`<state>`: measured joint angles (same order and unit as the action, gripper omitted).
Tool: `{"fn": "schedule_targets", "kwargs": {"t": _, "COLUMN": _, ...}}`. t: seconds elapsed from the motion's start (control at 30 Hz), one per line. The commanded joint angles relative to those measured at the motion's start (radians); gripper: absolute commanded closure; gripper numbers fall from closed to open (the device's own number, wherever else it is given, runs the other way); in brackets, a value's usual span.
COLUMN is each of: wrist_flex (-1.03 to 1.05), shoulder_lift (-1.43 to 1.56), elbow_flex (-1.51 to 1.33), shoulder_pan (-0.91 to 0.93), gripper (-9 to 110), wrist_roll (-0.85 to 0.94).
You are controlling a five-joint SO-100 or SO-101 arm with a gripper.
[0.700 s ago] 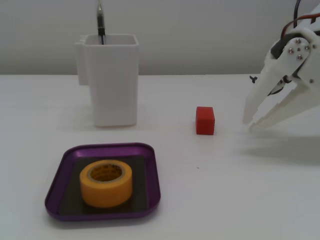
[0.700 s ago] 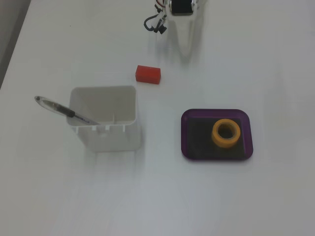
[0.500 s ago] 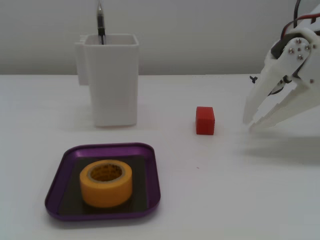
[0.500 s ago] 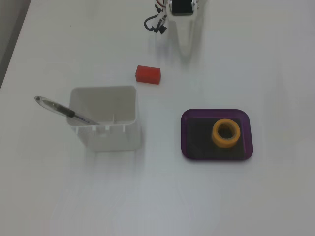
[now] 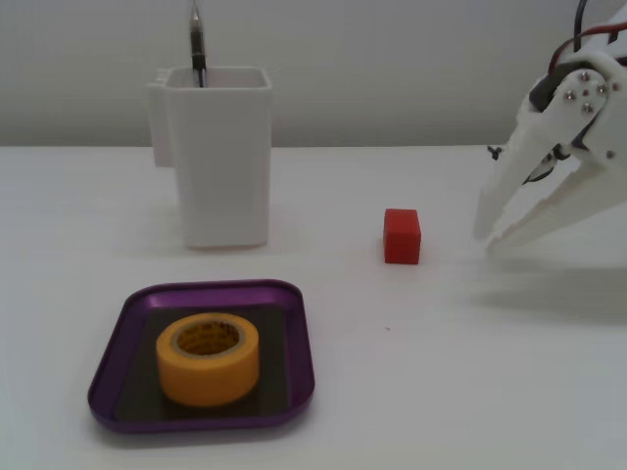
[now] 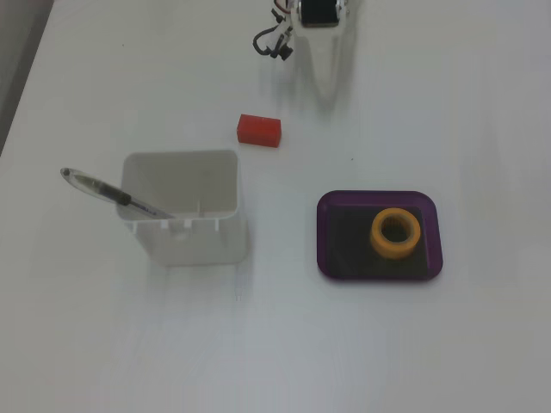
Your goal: Remove the yellow tape from the box.
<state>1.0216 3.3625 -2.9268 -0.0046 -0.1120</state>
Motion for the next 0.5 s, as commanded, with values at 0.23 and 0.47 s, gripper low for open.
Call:
{"fn": "schedule_targets", "kwargs": {"t": 0.23, "wrist_flex": -0.011, "shoulder_lift": -0.35, "elbow_flex": 0.357, "shoulder_pan": 0.005, "gripper": 102, "wrist_roll": 0.101}}
{"fn": "schedule_targets", "kwargs": {"t": 0.47, "wrist_flex": 0.083, "shoulder_lift": -0.982, "elbow_flex": 0.778, "shoulder_pan": -0.066, "gripper": 95, "wrist_roll": 0.298}}
